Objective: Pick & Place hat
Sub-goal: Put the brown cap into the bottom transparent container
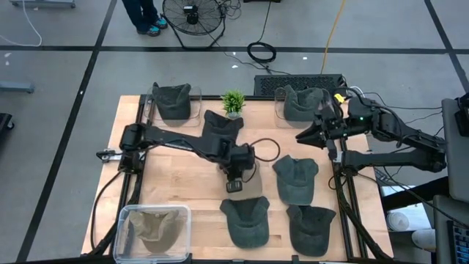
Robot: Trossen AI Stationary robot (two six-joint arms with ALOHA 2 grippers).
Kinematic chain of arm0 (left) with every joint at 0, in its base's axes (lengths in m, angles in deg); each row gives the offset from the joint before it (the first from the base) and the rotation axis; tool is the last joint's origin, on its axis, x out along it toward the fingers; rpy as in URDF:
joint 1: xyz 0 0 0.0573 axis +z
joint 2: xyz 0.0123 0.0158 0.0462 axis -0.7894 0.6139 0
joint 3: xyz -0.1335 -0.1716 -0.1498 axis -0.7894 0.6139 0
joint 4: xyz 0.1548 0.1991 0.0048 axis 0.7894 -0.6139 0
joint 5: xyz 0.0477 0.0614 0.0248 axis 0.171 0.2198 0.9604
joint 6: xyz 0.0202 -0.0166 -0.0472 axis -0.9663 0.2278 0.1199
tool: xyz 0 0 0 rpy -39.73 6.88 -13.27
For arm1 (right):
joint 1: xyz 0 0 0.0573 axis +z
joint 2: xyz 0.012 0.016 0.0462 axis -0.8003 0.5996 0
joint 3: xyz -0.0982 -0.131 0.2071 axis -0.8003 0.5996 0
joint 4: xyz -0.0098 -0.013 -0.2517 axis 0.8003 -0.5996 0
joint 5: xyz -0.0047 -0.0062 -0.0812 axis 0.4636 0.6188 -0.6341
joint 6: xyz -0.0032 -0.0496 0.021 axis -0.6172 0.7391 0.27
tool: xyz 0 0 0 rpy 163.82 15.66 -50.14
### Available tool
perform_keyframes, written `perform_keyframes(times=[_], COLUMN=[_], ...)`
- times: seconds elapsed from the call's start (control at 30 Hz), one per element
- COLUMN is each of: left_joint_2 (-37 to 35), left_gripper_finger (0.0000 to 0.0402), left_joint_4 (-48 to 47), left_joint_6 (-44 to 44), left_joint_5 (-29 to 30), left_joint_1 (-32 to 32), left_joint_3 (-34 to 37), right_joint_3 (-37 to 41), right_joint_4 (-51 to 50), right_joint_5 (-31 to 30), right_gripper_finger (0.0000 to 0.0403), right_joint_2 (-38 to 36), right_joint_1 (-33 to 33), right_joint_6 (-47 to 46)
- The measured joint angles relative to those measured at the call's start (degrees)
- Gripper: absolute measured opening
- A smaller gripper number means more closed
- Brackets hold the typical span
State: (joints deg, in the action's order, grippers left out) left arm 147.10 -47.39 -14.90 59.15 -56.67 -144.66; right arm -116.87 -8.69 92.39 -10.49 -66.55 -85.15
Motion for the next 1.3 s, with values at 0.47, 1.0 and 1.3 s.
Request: perform_keyframes(times=[0.47, 1.0, 1.3], left_joint_2=[-14.82, -24.31, -24.18], left_gripper_finger=[0.0004, 0.0003, 0.0003], left_joint_4=[-21.8, -33.67, -37.41], left_joint_6=[-0.19, 23.69, 37.6], left_joint_5=[15.09, 26.48, 27.3], left_joint_1=[-8.45, -30.47, -43.23], left_joint_3=[-5.66, -5.64, -5.65], right_joint_3=[0.0, 9.8, 20.17], right_joint_4=[-3.59, 8.36, 32.67], right_joint_5=[-0.33, -0.27, -3.09], right_gripper_finger=[0.0063, 0.0063, 0.0063], right_joint_2=[-0.81, -0.66, -0.17], right_joint_1=[0.0, 1.07, 10.8], right_joint_6=[-2.46, -27.47, -35.03])
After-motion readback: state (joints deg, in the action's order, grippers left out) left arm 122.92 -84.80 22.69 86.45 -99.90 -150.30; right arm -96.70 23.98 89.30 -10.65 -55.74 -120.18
